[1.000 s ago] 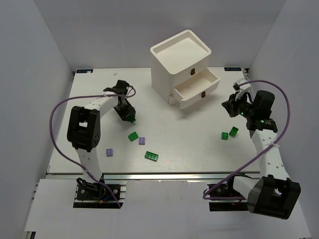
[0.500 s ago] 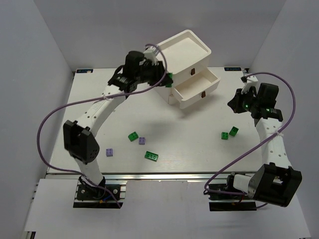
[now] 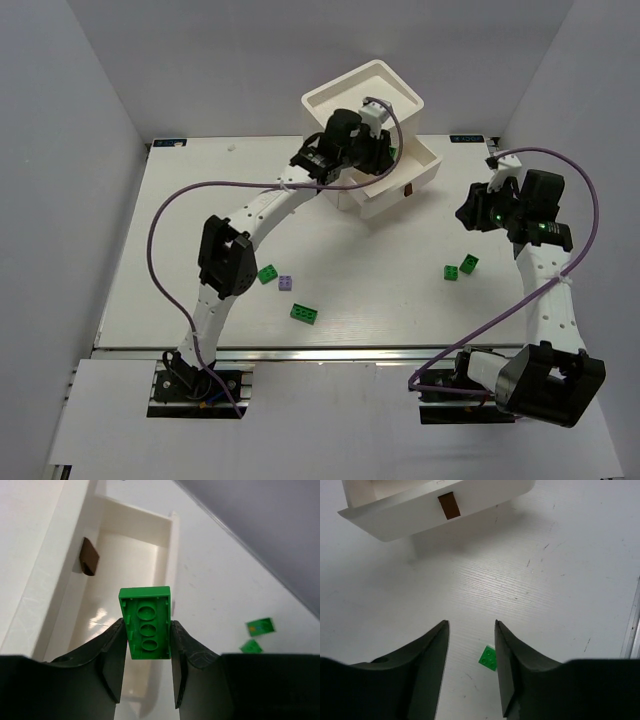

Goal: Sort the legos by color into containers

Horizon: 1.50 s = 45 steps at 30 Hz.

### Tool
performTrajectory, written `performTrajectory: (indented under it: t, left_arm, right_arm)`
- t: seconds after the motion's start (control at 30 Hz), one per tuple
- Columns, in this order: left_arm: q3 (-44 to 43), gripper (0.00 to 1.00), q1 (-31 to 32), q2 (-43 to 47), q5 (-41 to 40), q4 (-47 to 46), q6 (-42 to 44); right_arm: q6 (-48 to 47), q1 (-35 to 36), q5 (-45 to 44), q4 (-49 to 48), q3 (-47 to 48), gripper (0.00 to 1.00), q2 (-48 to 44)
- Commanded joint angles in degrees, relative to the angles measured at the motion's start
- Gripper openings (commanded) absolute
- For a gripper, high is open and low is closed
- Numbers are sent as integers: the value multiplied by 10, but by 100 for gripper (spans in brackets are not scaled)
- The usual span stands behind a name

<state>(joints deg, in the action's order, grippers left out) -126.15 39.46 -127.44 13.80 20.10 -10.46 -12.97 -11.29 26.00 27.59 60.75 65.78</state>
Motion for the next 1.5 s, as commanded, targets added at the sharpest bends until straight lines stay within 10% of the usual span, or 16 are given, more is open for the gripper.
performTrajectory:
  t: [0.0,0.4,0.63,0.83,1.07,1.47]
  left_arm:
    - [-24,19,18,-3,-128,-35,57]
    - [-34,81,28,-31,-173,-37,41]
    - [-4,76,28,44,-158,-58,-1]
    - [207,28,28,248,-122,-103,-50]
    - [509,84,14,510,-54,-123,-124]
    - [681,87,14,700,-96,-80,-211]
  right_arm:
    - [-4,-5,-4,7,13,53,-21]
    - [16,-7,-29,11,-6,89,-21]
    - [54,-15,-133,38,4,76,30]
    - [31,-18,-125,80,3,73,62]
    - [-173,-17,-75,143,33,89,124]
    - [-474,-21,-49,282,158,74,300]
